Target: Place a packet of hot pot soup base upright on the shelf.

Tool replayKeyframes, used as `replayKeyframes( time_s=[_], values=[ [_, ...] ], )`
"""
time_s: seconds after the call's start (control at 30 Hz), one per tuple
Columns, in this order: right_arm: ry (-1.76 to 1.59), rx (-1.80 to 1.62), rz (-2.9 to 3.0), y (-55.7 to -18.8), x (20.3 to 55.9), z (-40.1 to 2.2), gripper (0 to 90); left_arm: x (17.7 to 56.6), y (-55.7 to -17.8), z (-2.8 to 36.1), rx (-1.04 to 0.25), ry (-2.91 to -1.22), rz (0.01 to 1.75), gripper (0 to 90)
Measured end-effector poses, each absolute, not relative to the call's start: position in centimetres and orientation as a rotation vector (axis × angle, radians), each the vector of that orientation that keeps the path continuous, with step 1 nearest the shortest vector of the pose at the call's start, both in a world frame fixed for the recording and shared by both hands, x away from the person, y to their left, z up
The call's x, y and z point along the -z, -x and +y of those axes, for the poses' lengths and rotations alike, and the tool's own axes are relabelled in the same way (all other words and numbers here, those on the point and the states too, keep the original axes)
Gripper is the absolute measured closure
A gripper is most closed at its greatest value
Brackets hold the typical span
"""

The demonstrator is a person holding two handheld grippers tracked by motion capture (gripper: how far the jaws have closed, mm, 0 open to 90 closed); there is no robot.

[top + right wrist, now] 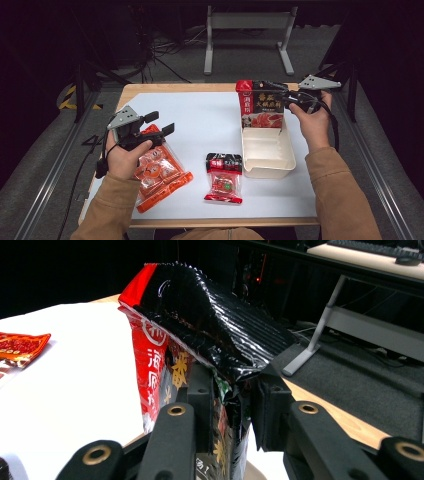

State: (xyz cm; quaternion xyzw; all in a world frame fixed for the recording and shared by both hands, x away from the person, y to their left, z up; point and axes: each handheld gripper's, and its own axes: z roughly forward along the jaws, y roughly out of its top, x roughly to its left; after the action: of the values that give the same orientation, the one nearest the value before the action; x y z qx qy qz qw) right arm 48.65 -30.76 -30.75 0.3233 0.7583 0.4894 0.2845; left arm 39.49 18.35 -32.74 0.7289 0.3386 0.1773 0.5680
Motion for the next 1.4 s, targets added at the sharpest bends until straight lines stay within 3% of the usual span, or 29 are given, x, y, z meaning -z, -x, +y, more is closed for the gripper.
replayKeyframes(
  time_s=[0.63, 1.07, 1.23, 1.4],
  values=[
    [-0.953, -1.290, 2.030, -48.1, 32.1, -32.1, 76.2, 33.1, -39.8, 18.5, -0.490, -1.697, 0.825, 24.3],
    [-0.993, -1.314, 2.009, -47.9, 32.7, -32.7, 76.9, 33.4, -40.1, 18.3, -0.466, -1.719, 0.812, 24.5],
    [-0.989, -1.300, 2.017, -47.8, 32.6, -32.6, 75.4, 33.5, -40.1, 18.2, -0.446, -1.739, 0.807, 20.3],
    [-1.019, -1.318, 2.010, -47.5, 32.4, -32.8, 67.4, 33.7, -40.1, 18.1, -0.441, -1.769, 0.809, 18.1]
  ],
)
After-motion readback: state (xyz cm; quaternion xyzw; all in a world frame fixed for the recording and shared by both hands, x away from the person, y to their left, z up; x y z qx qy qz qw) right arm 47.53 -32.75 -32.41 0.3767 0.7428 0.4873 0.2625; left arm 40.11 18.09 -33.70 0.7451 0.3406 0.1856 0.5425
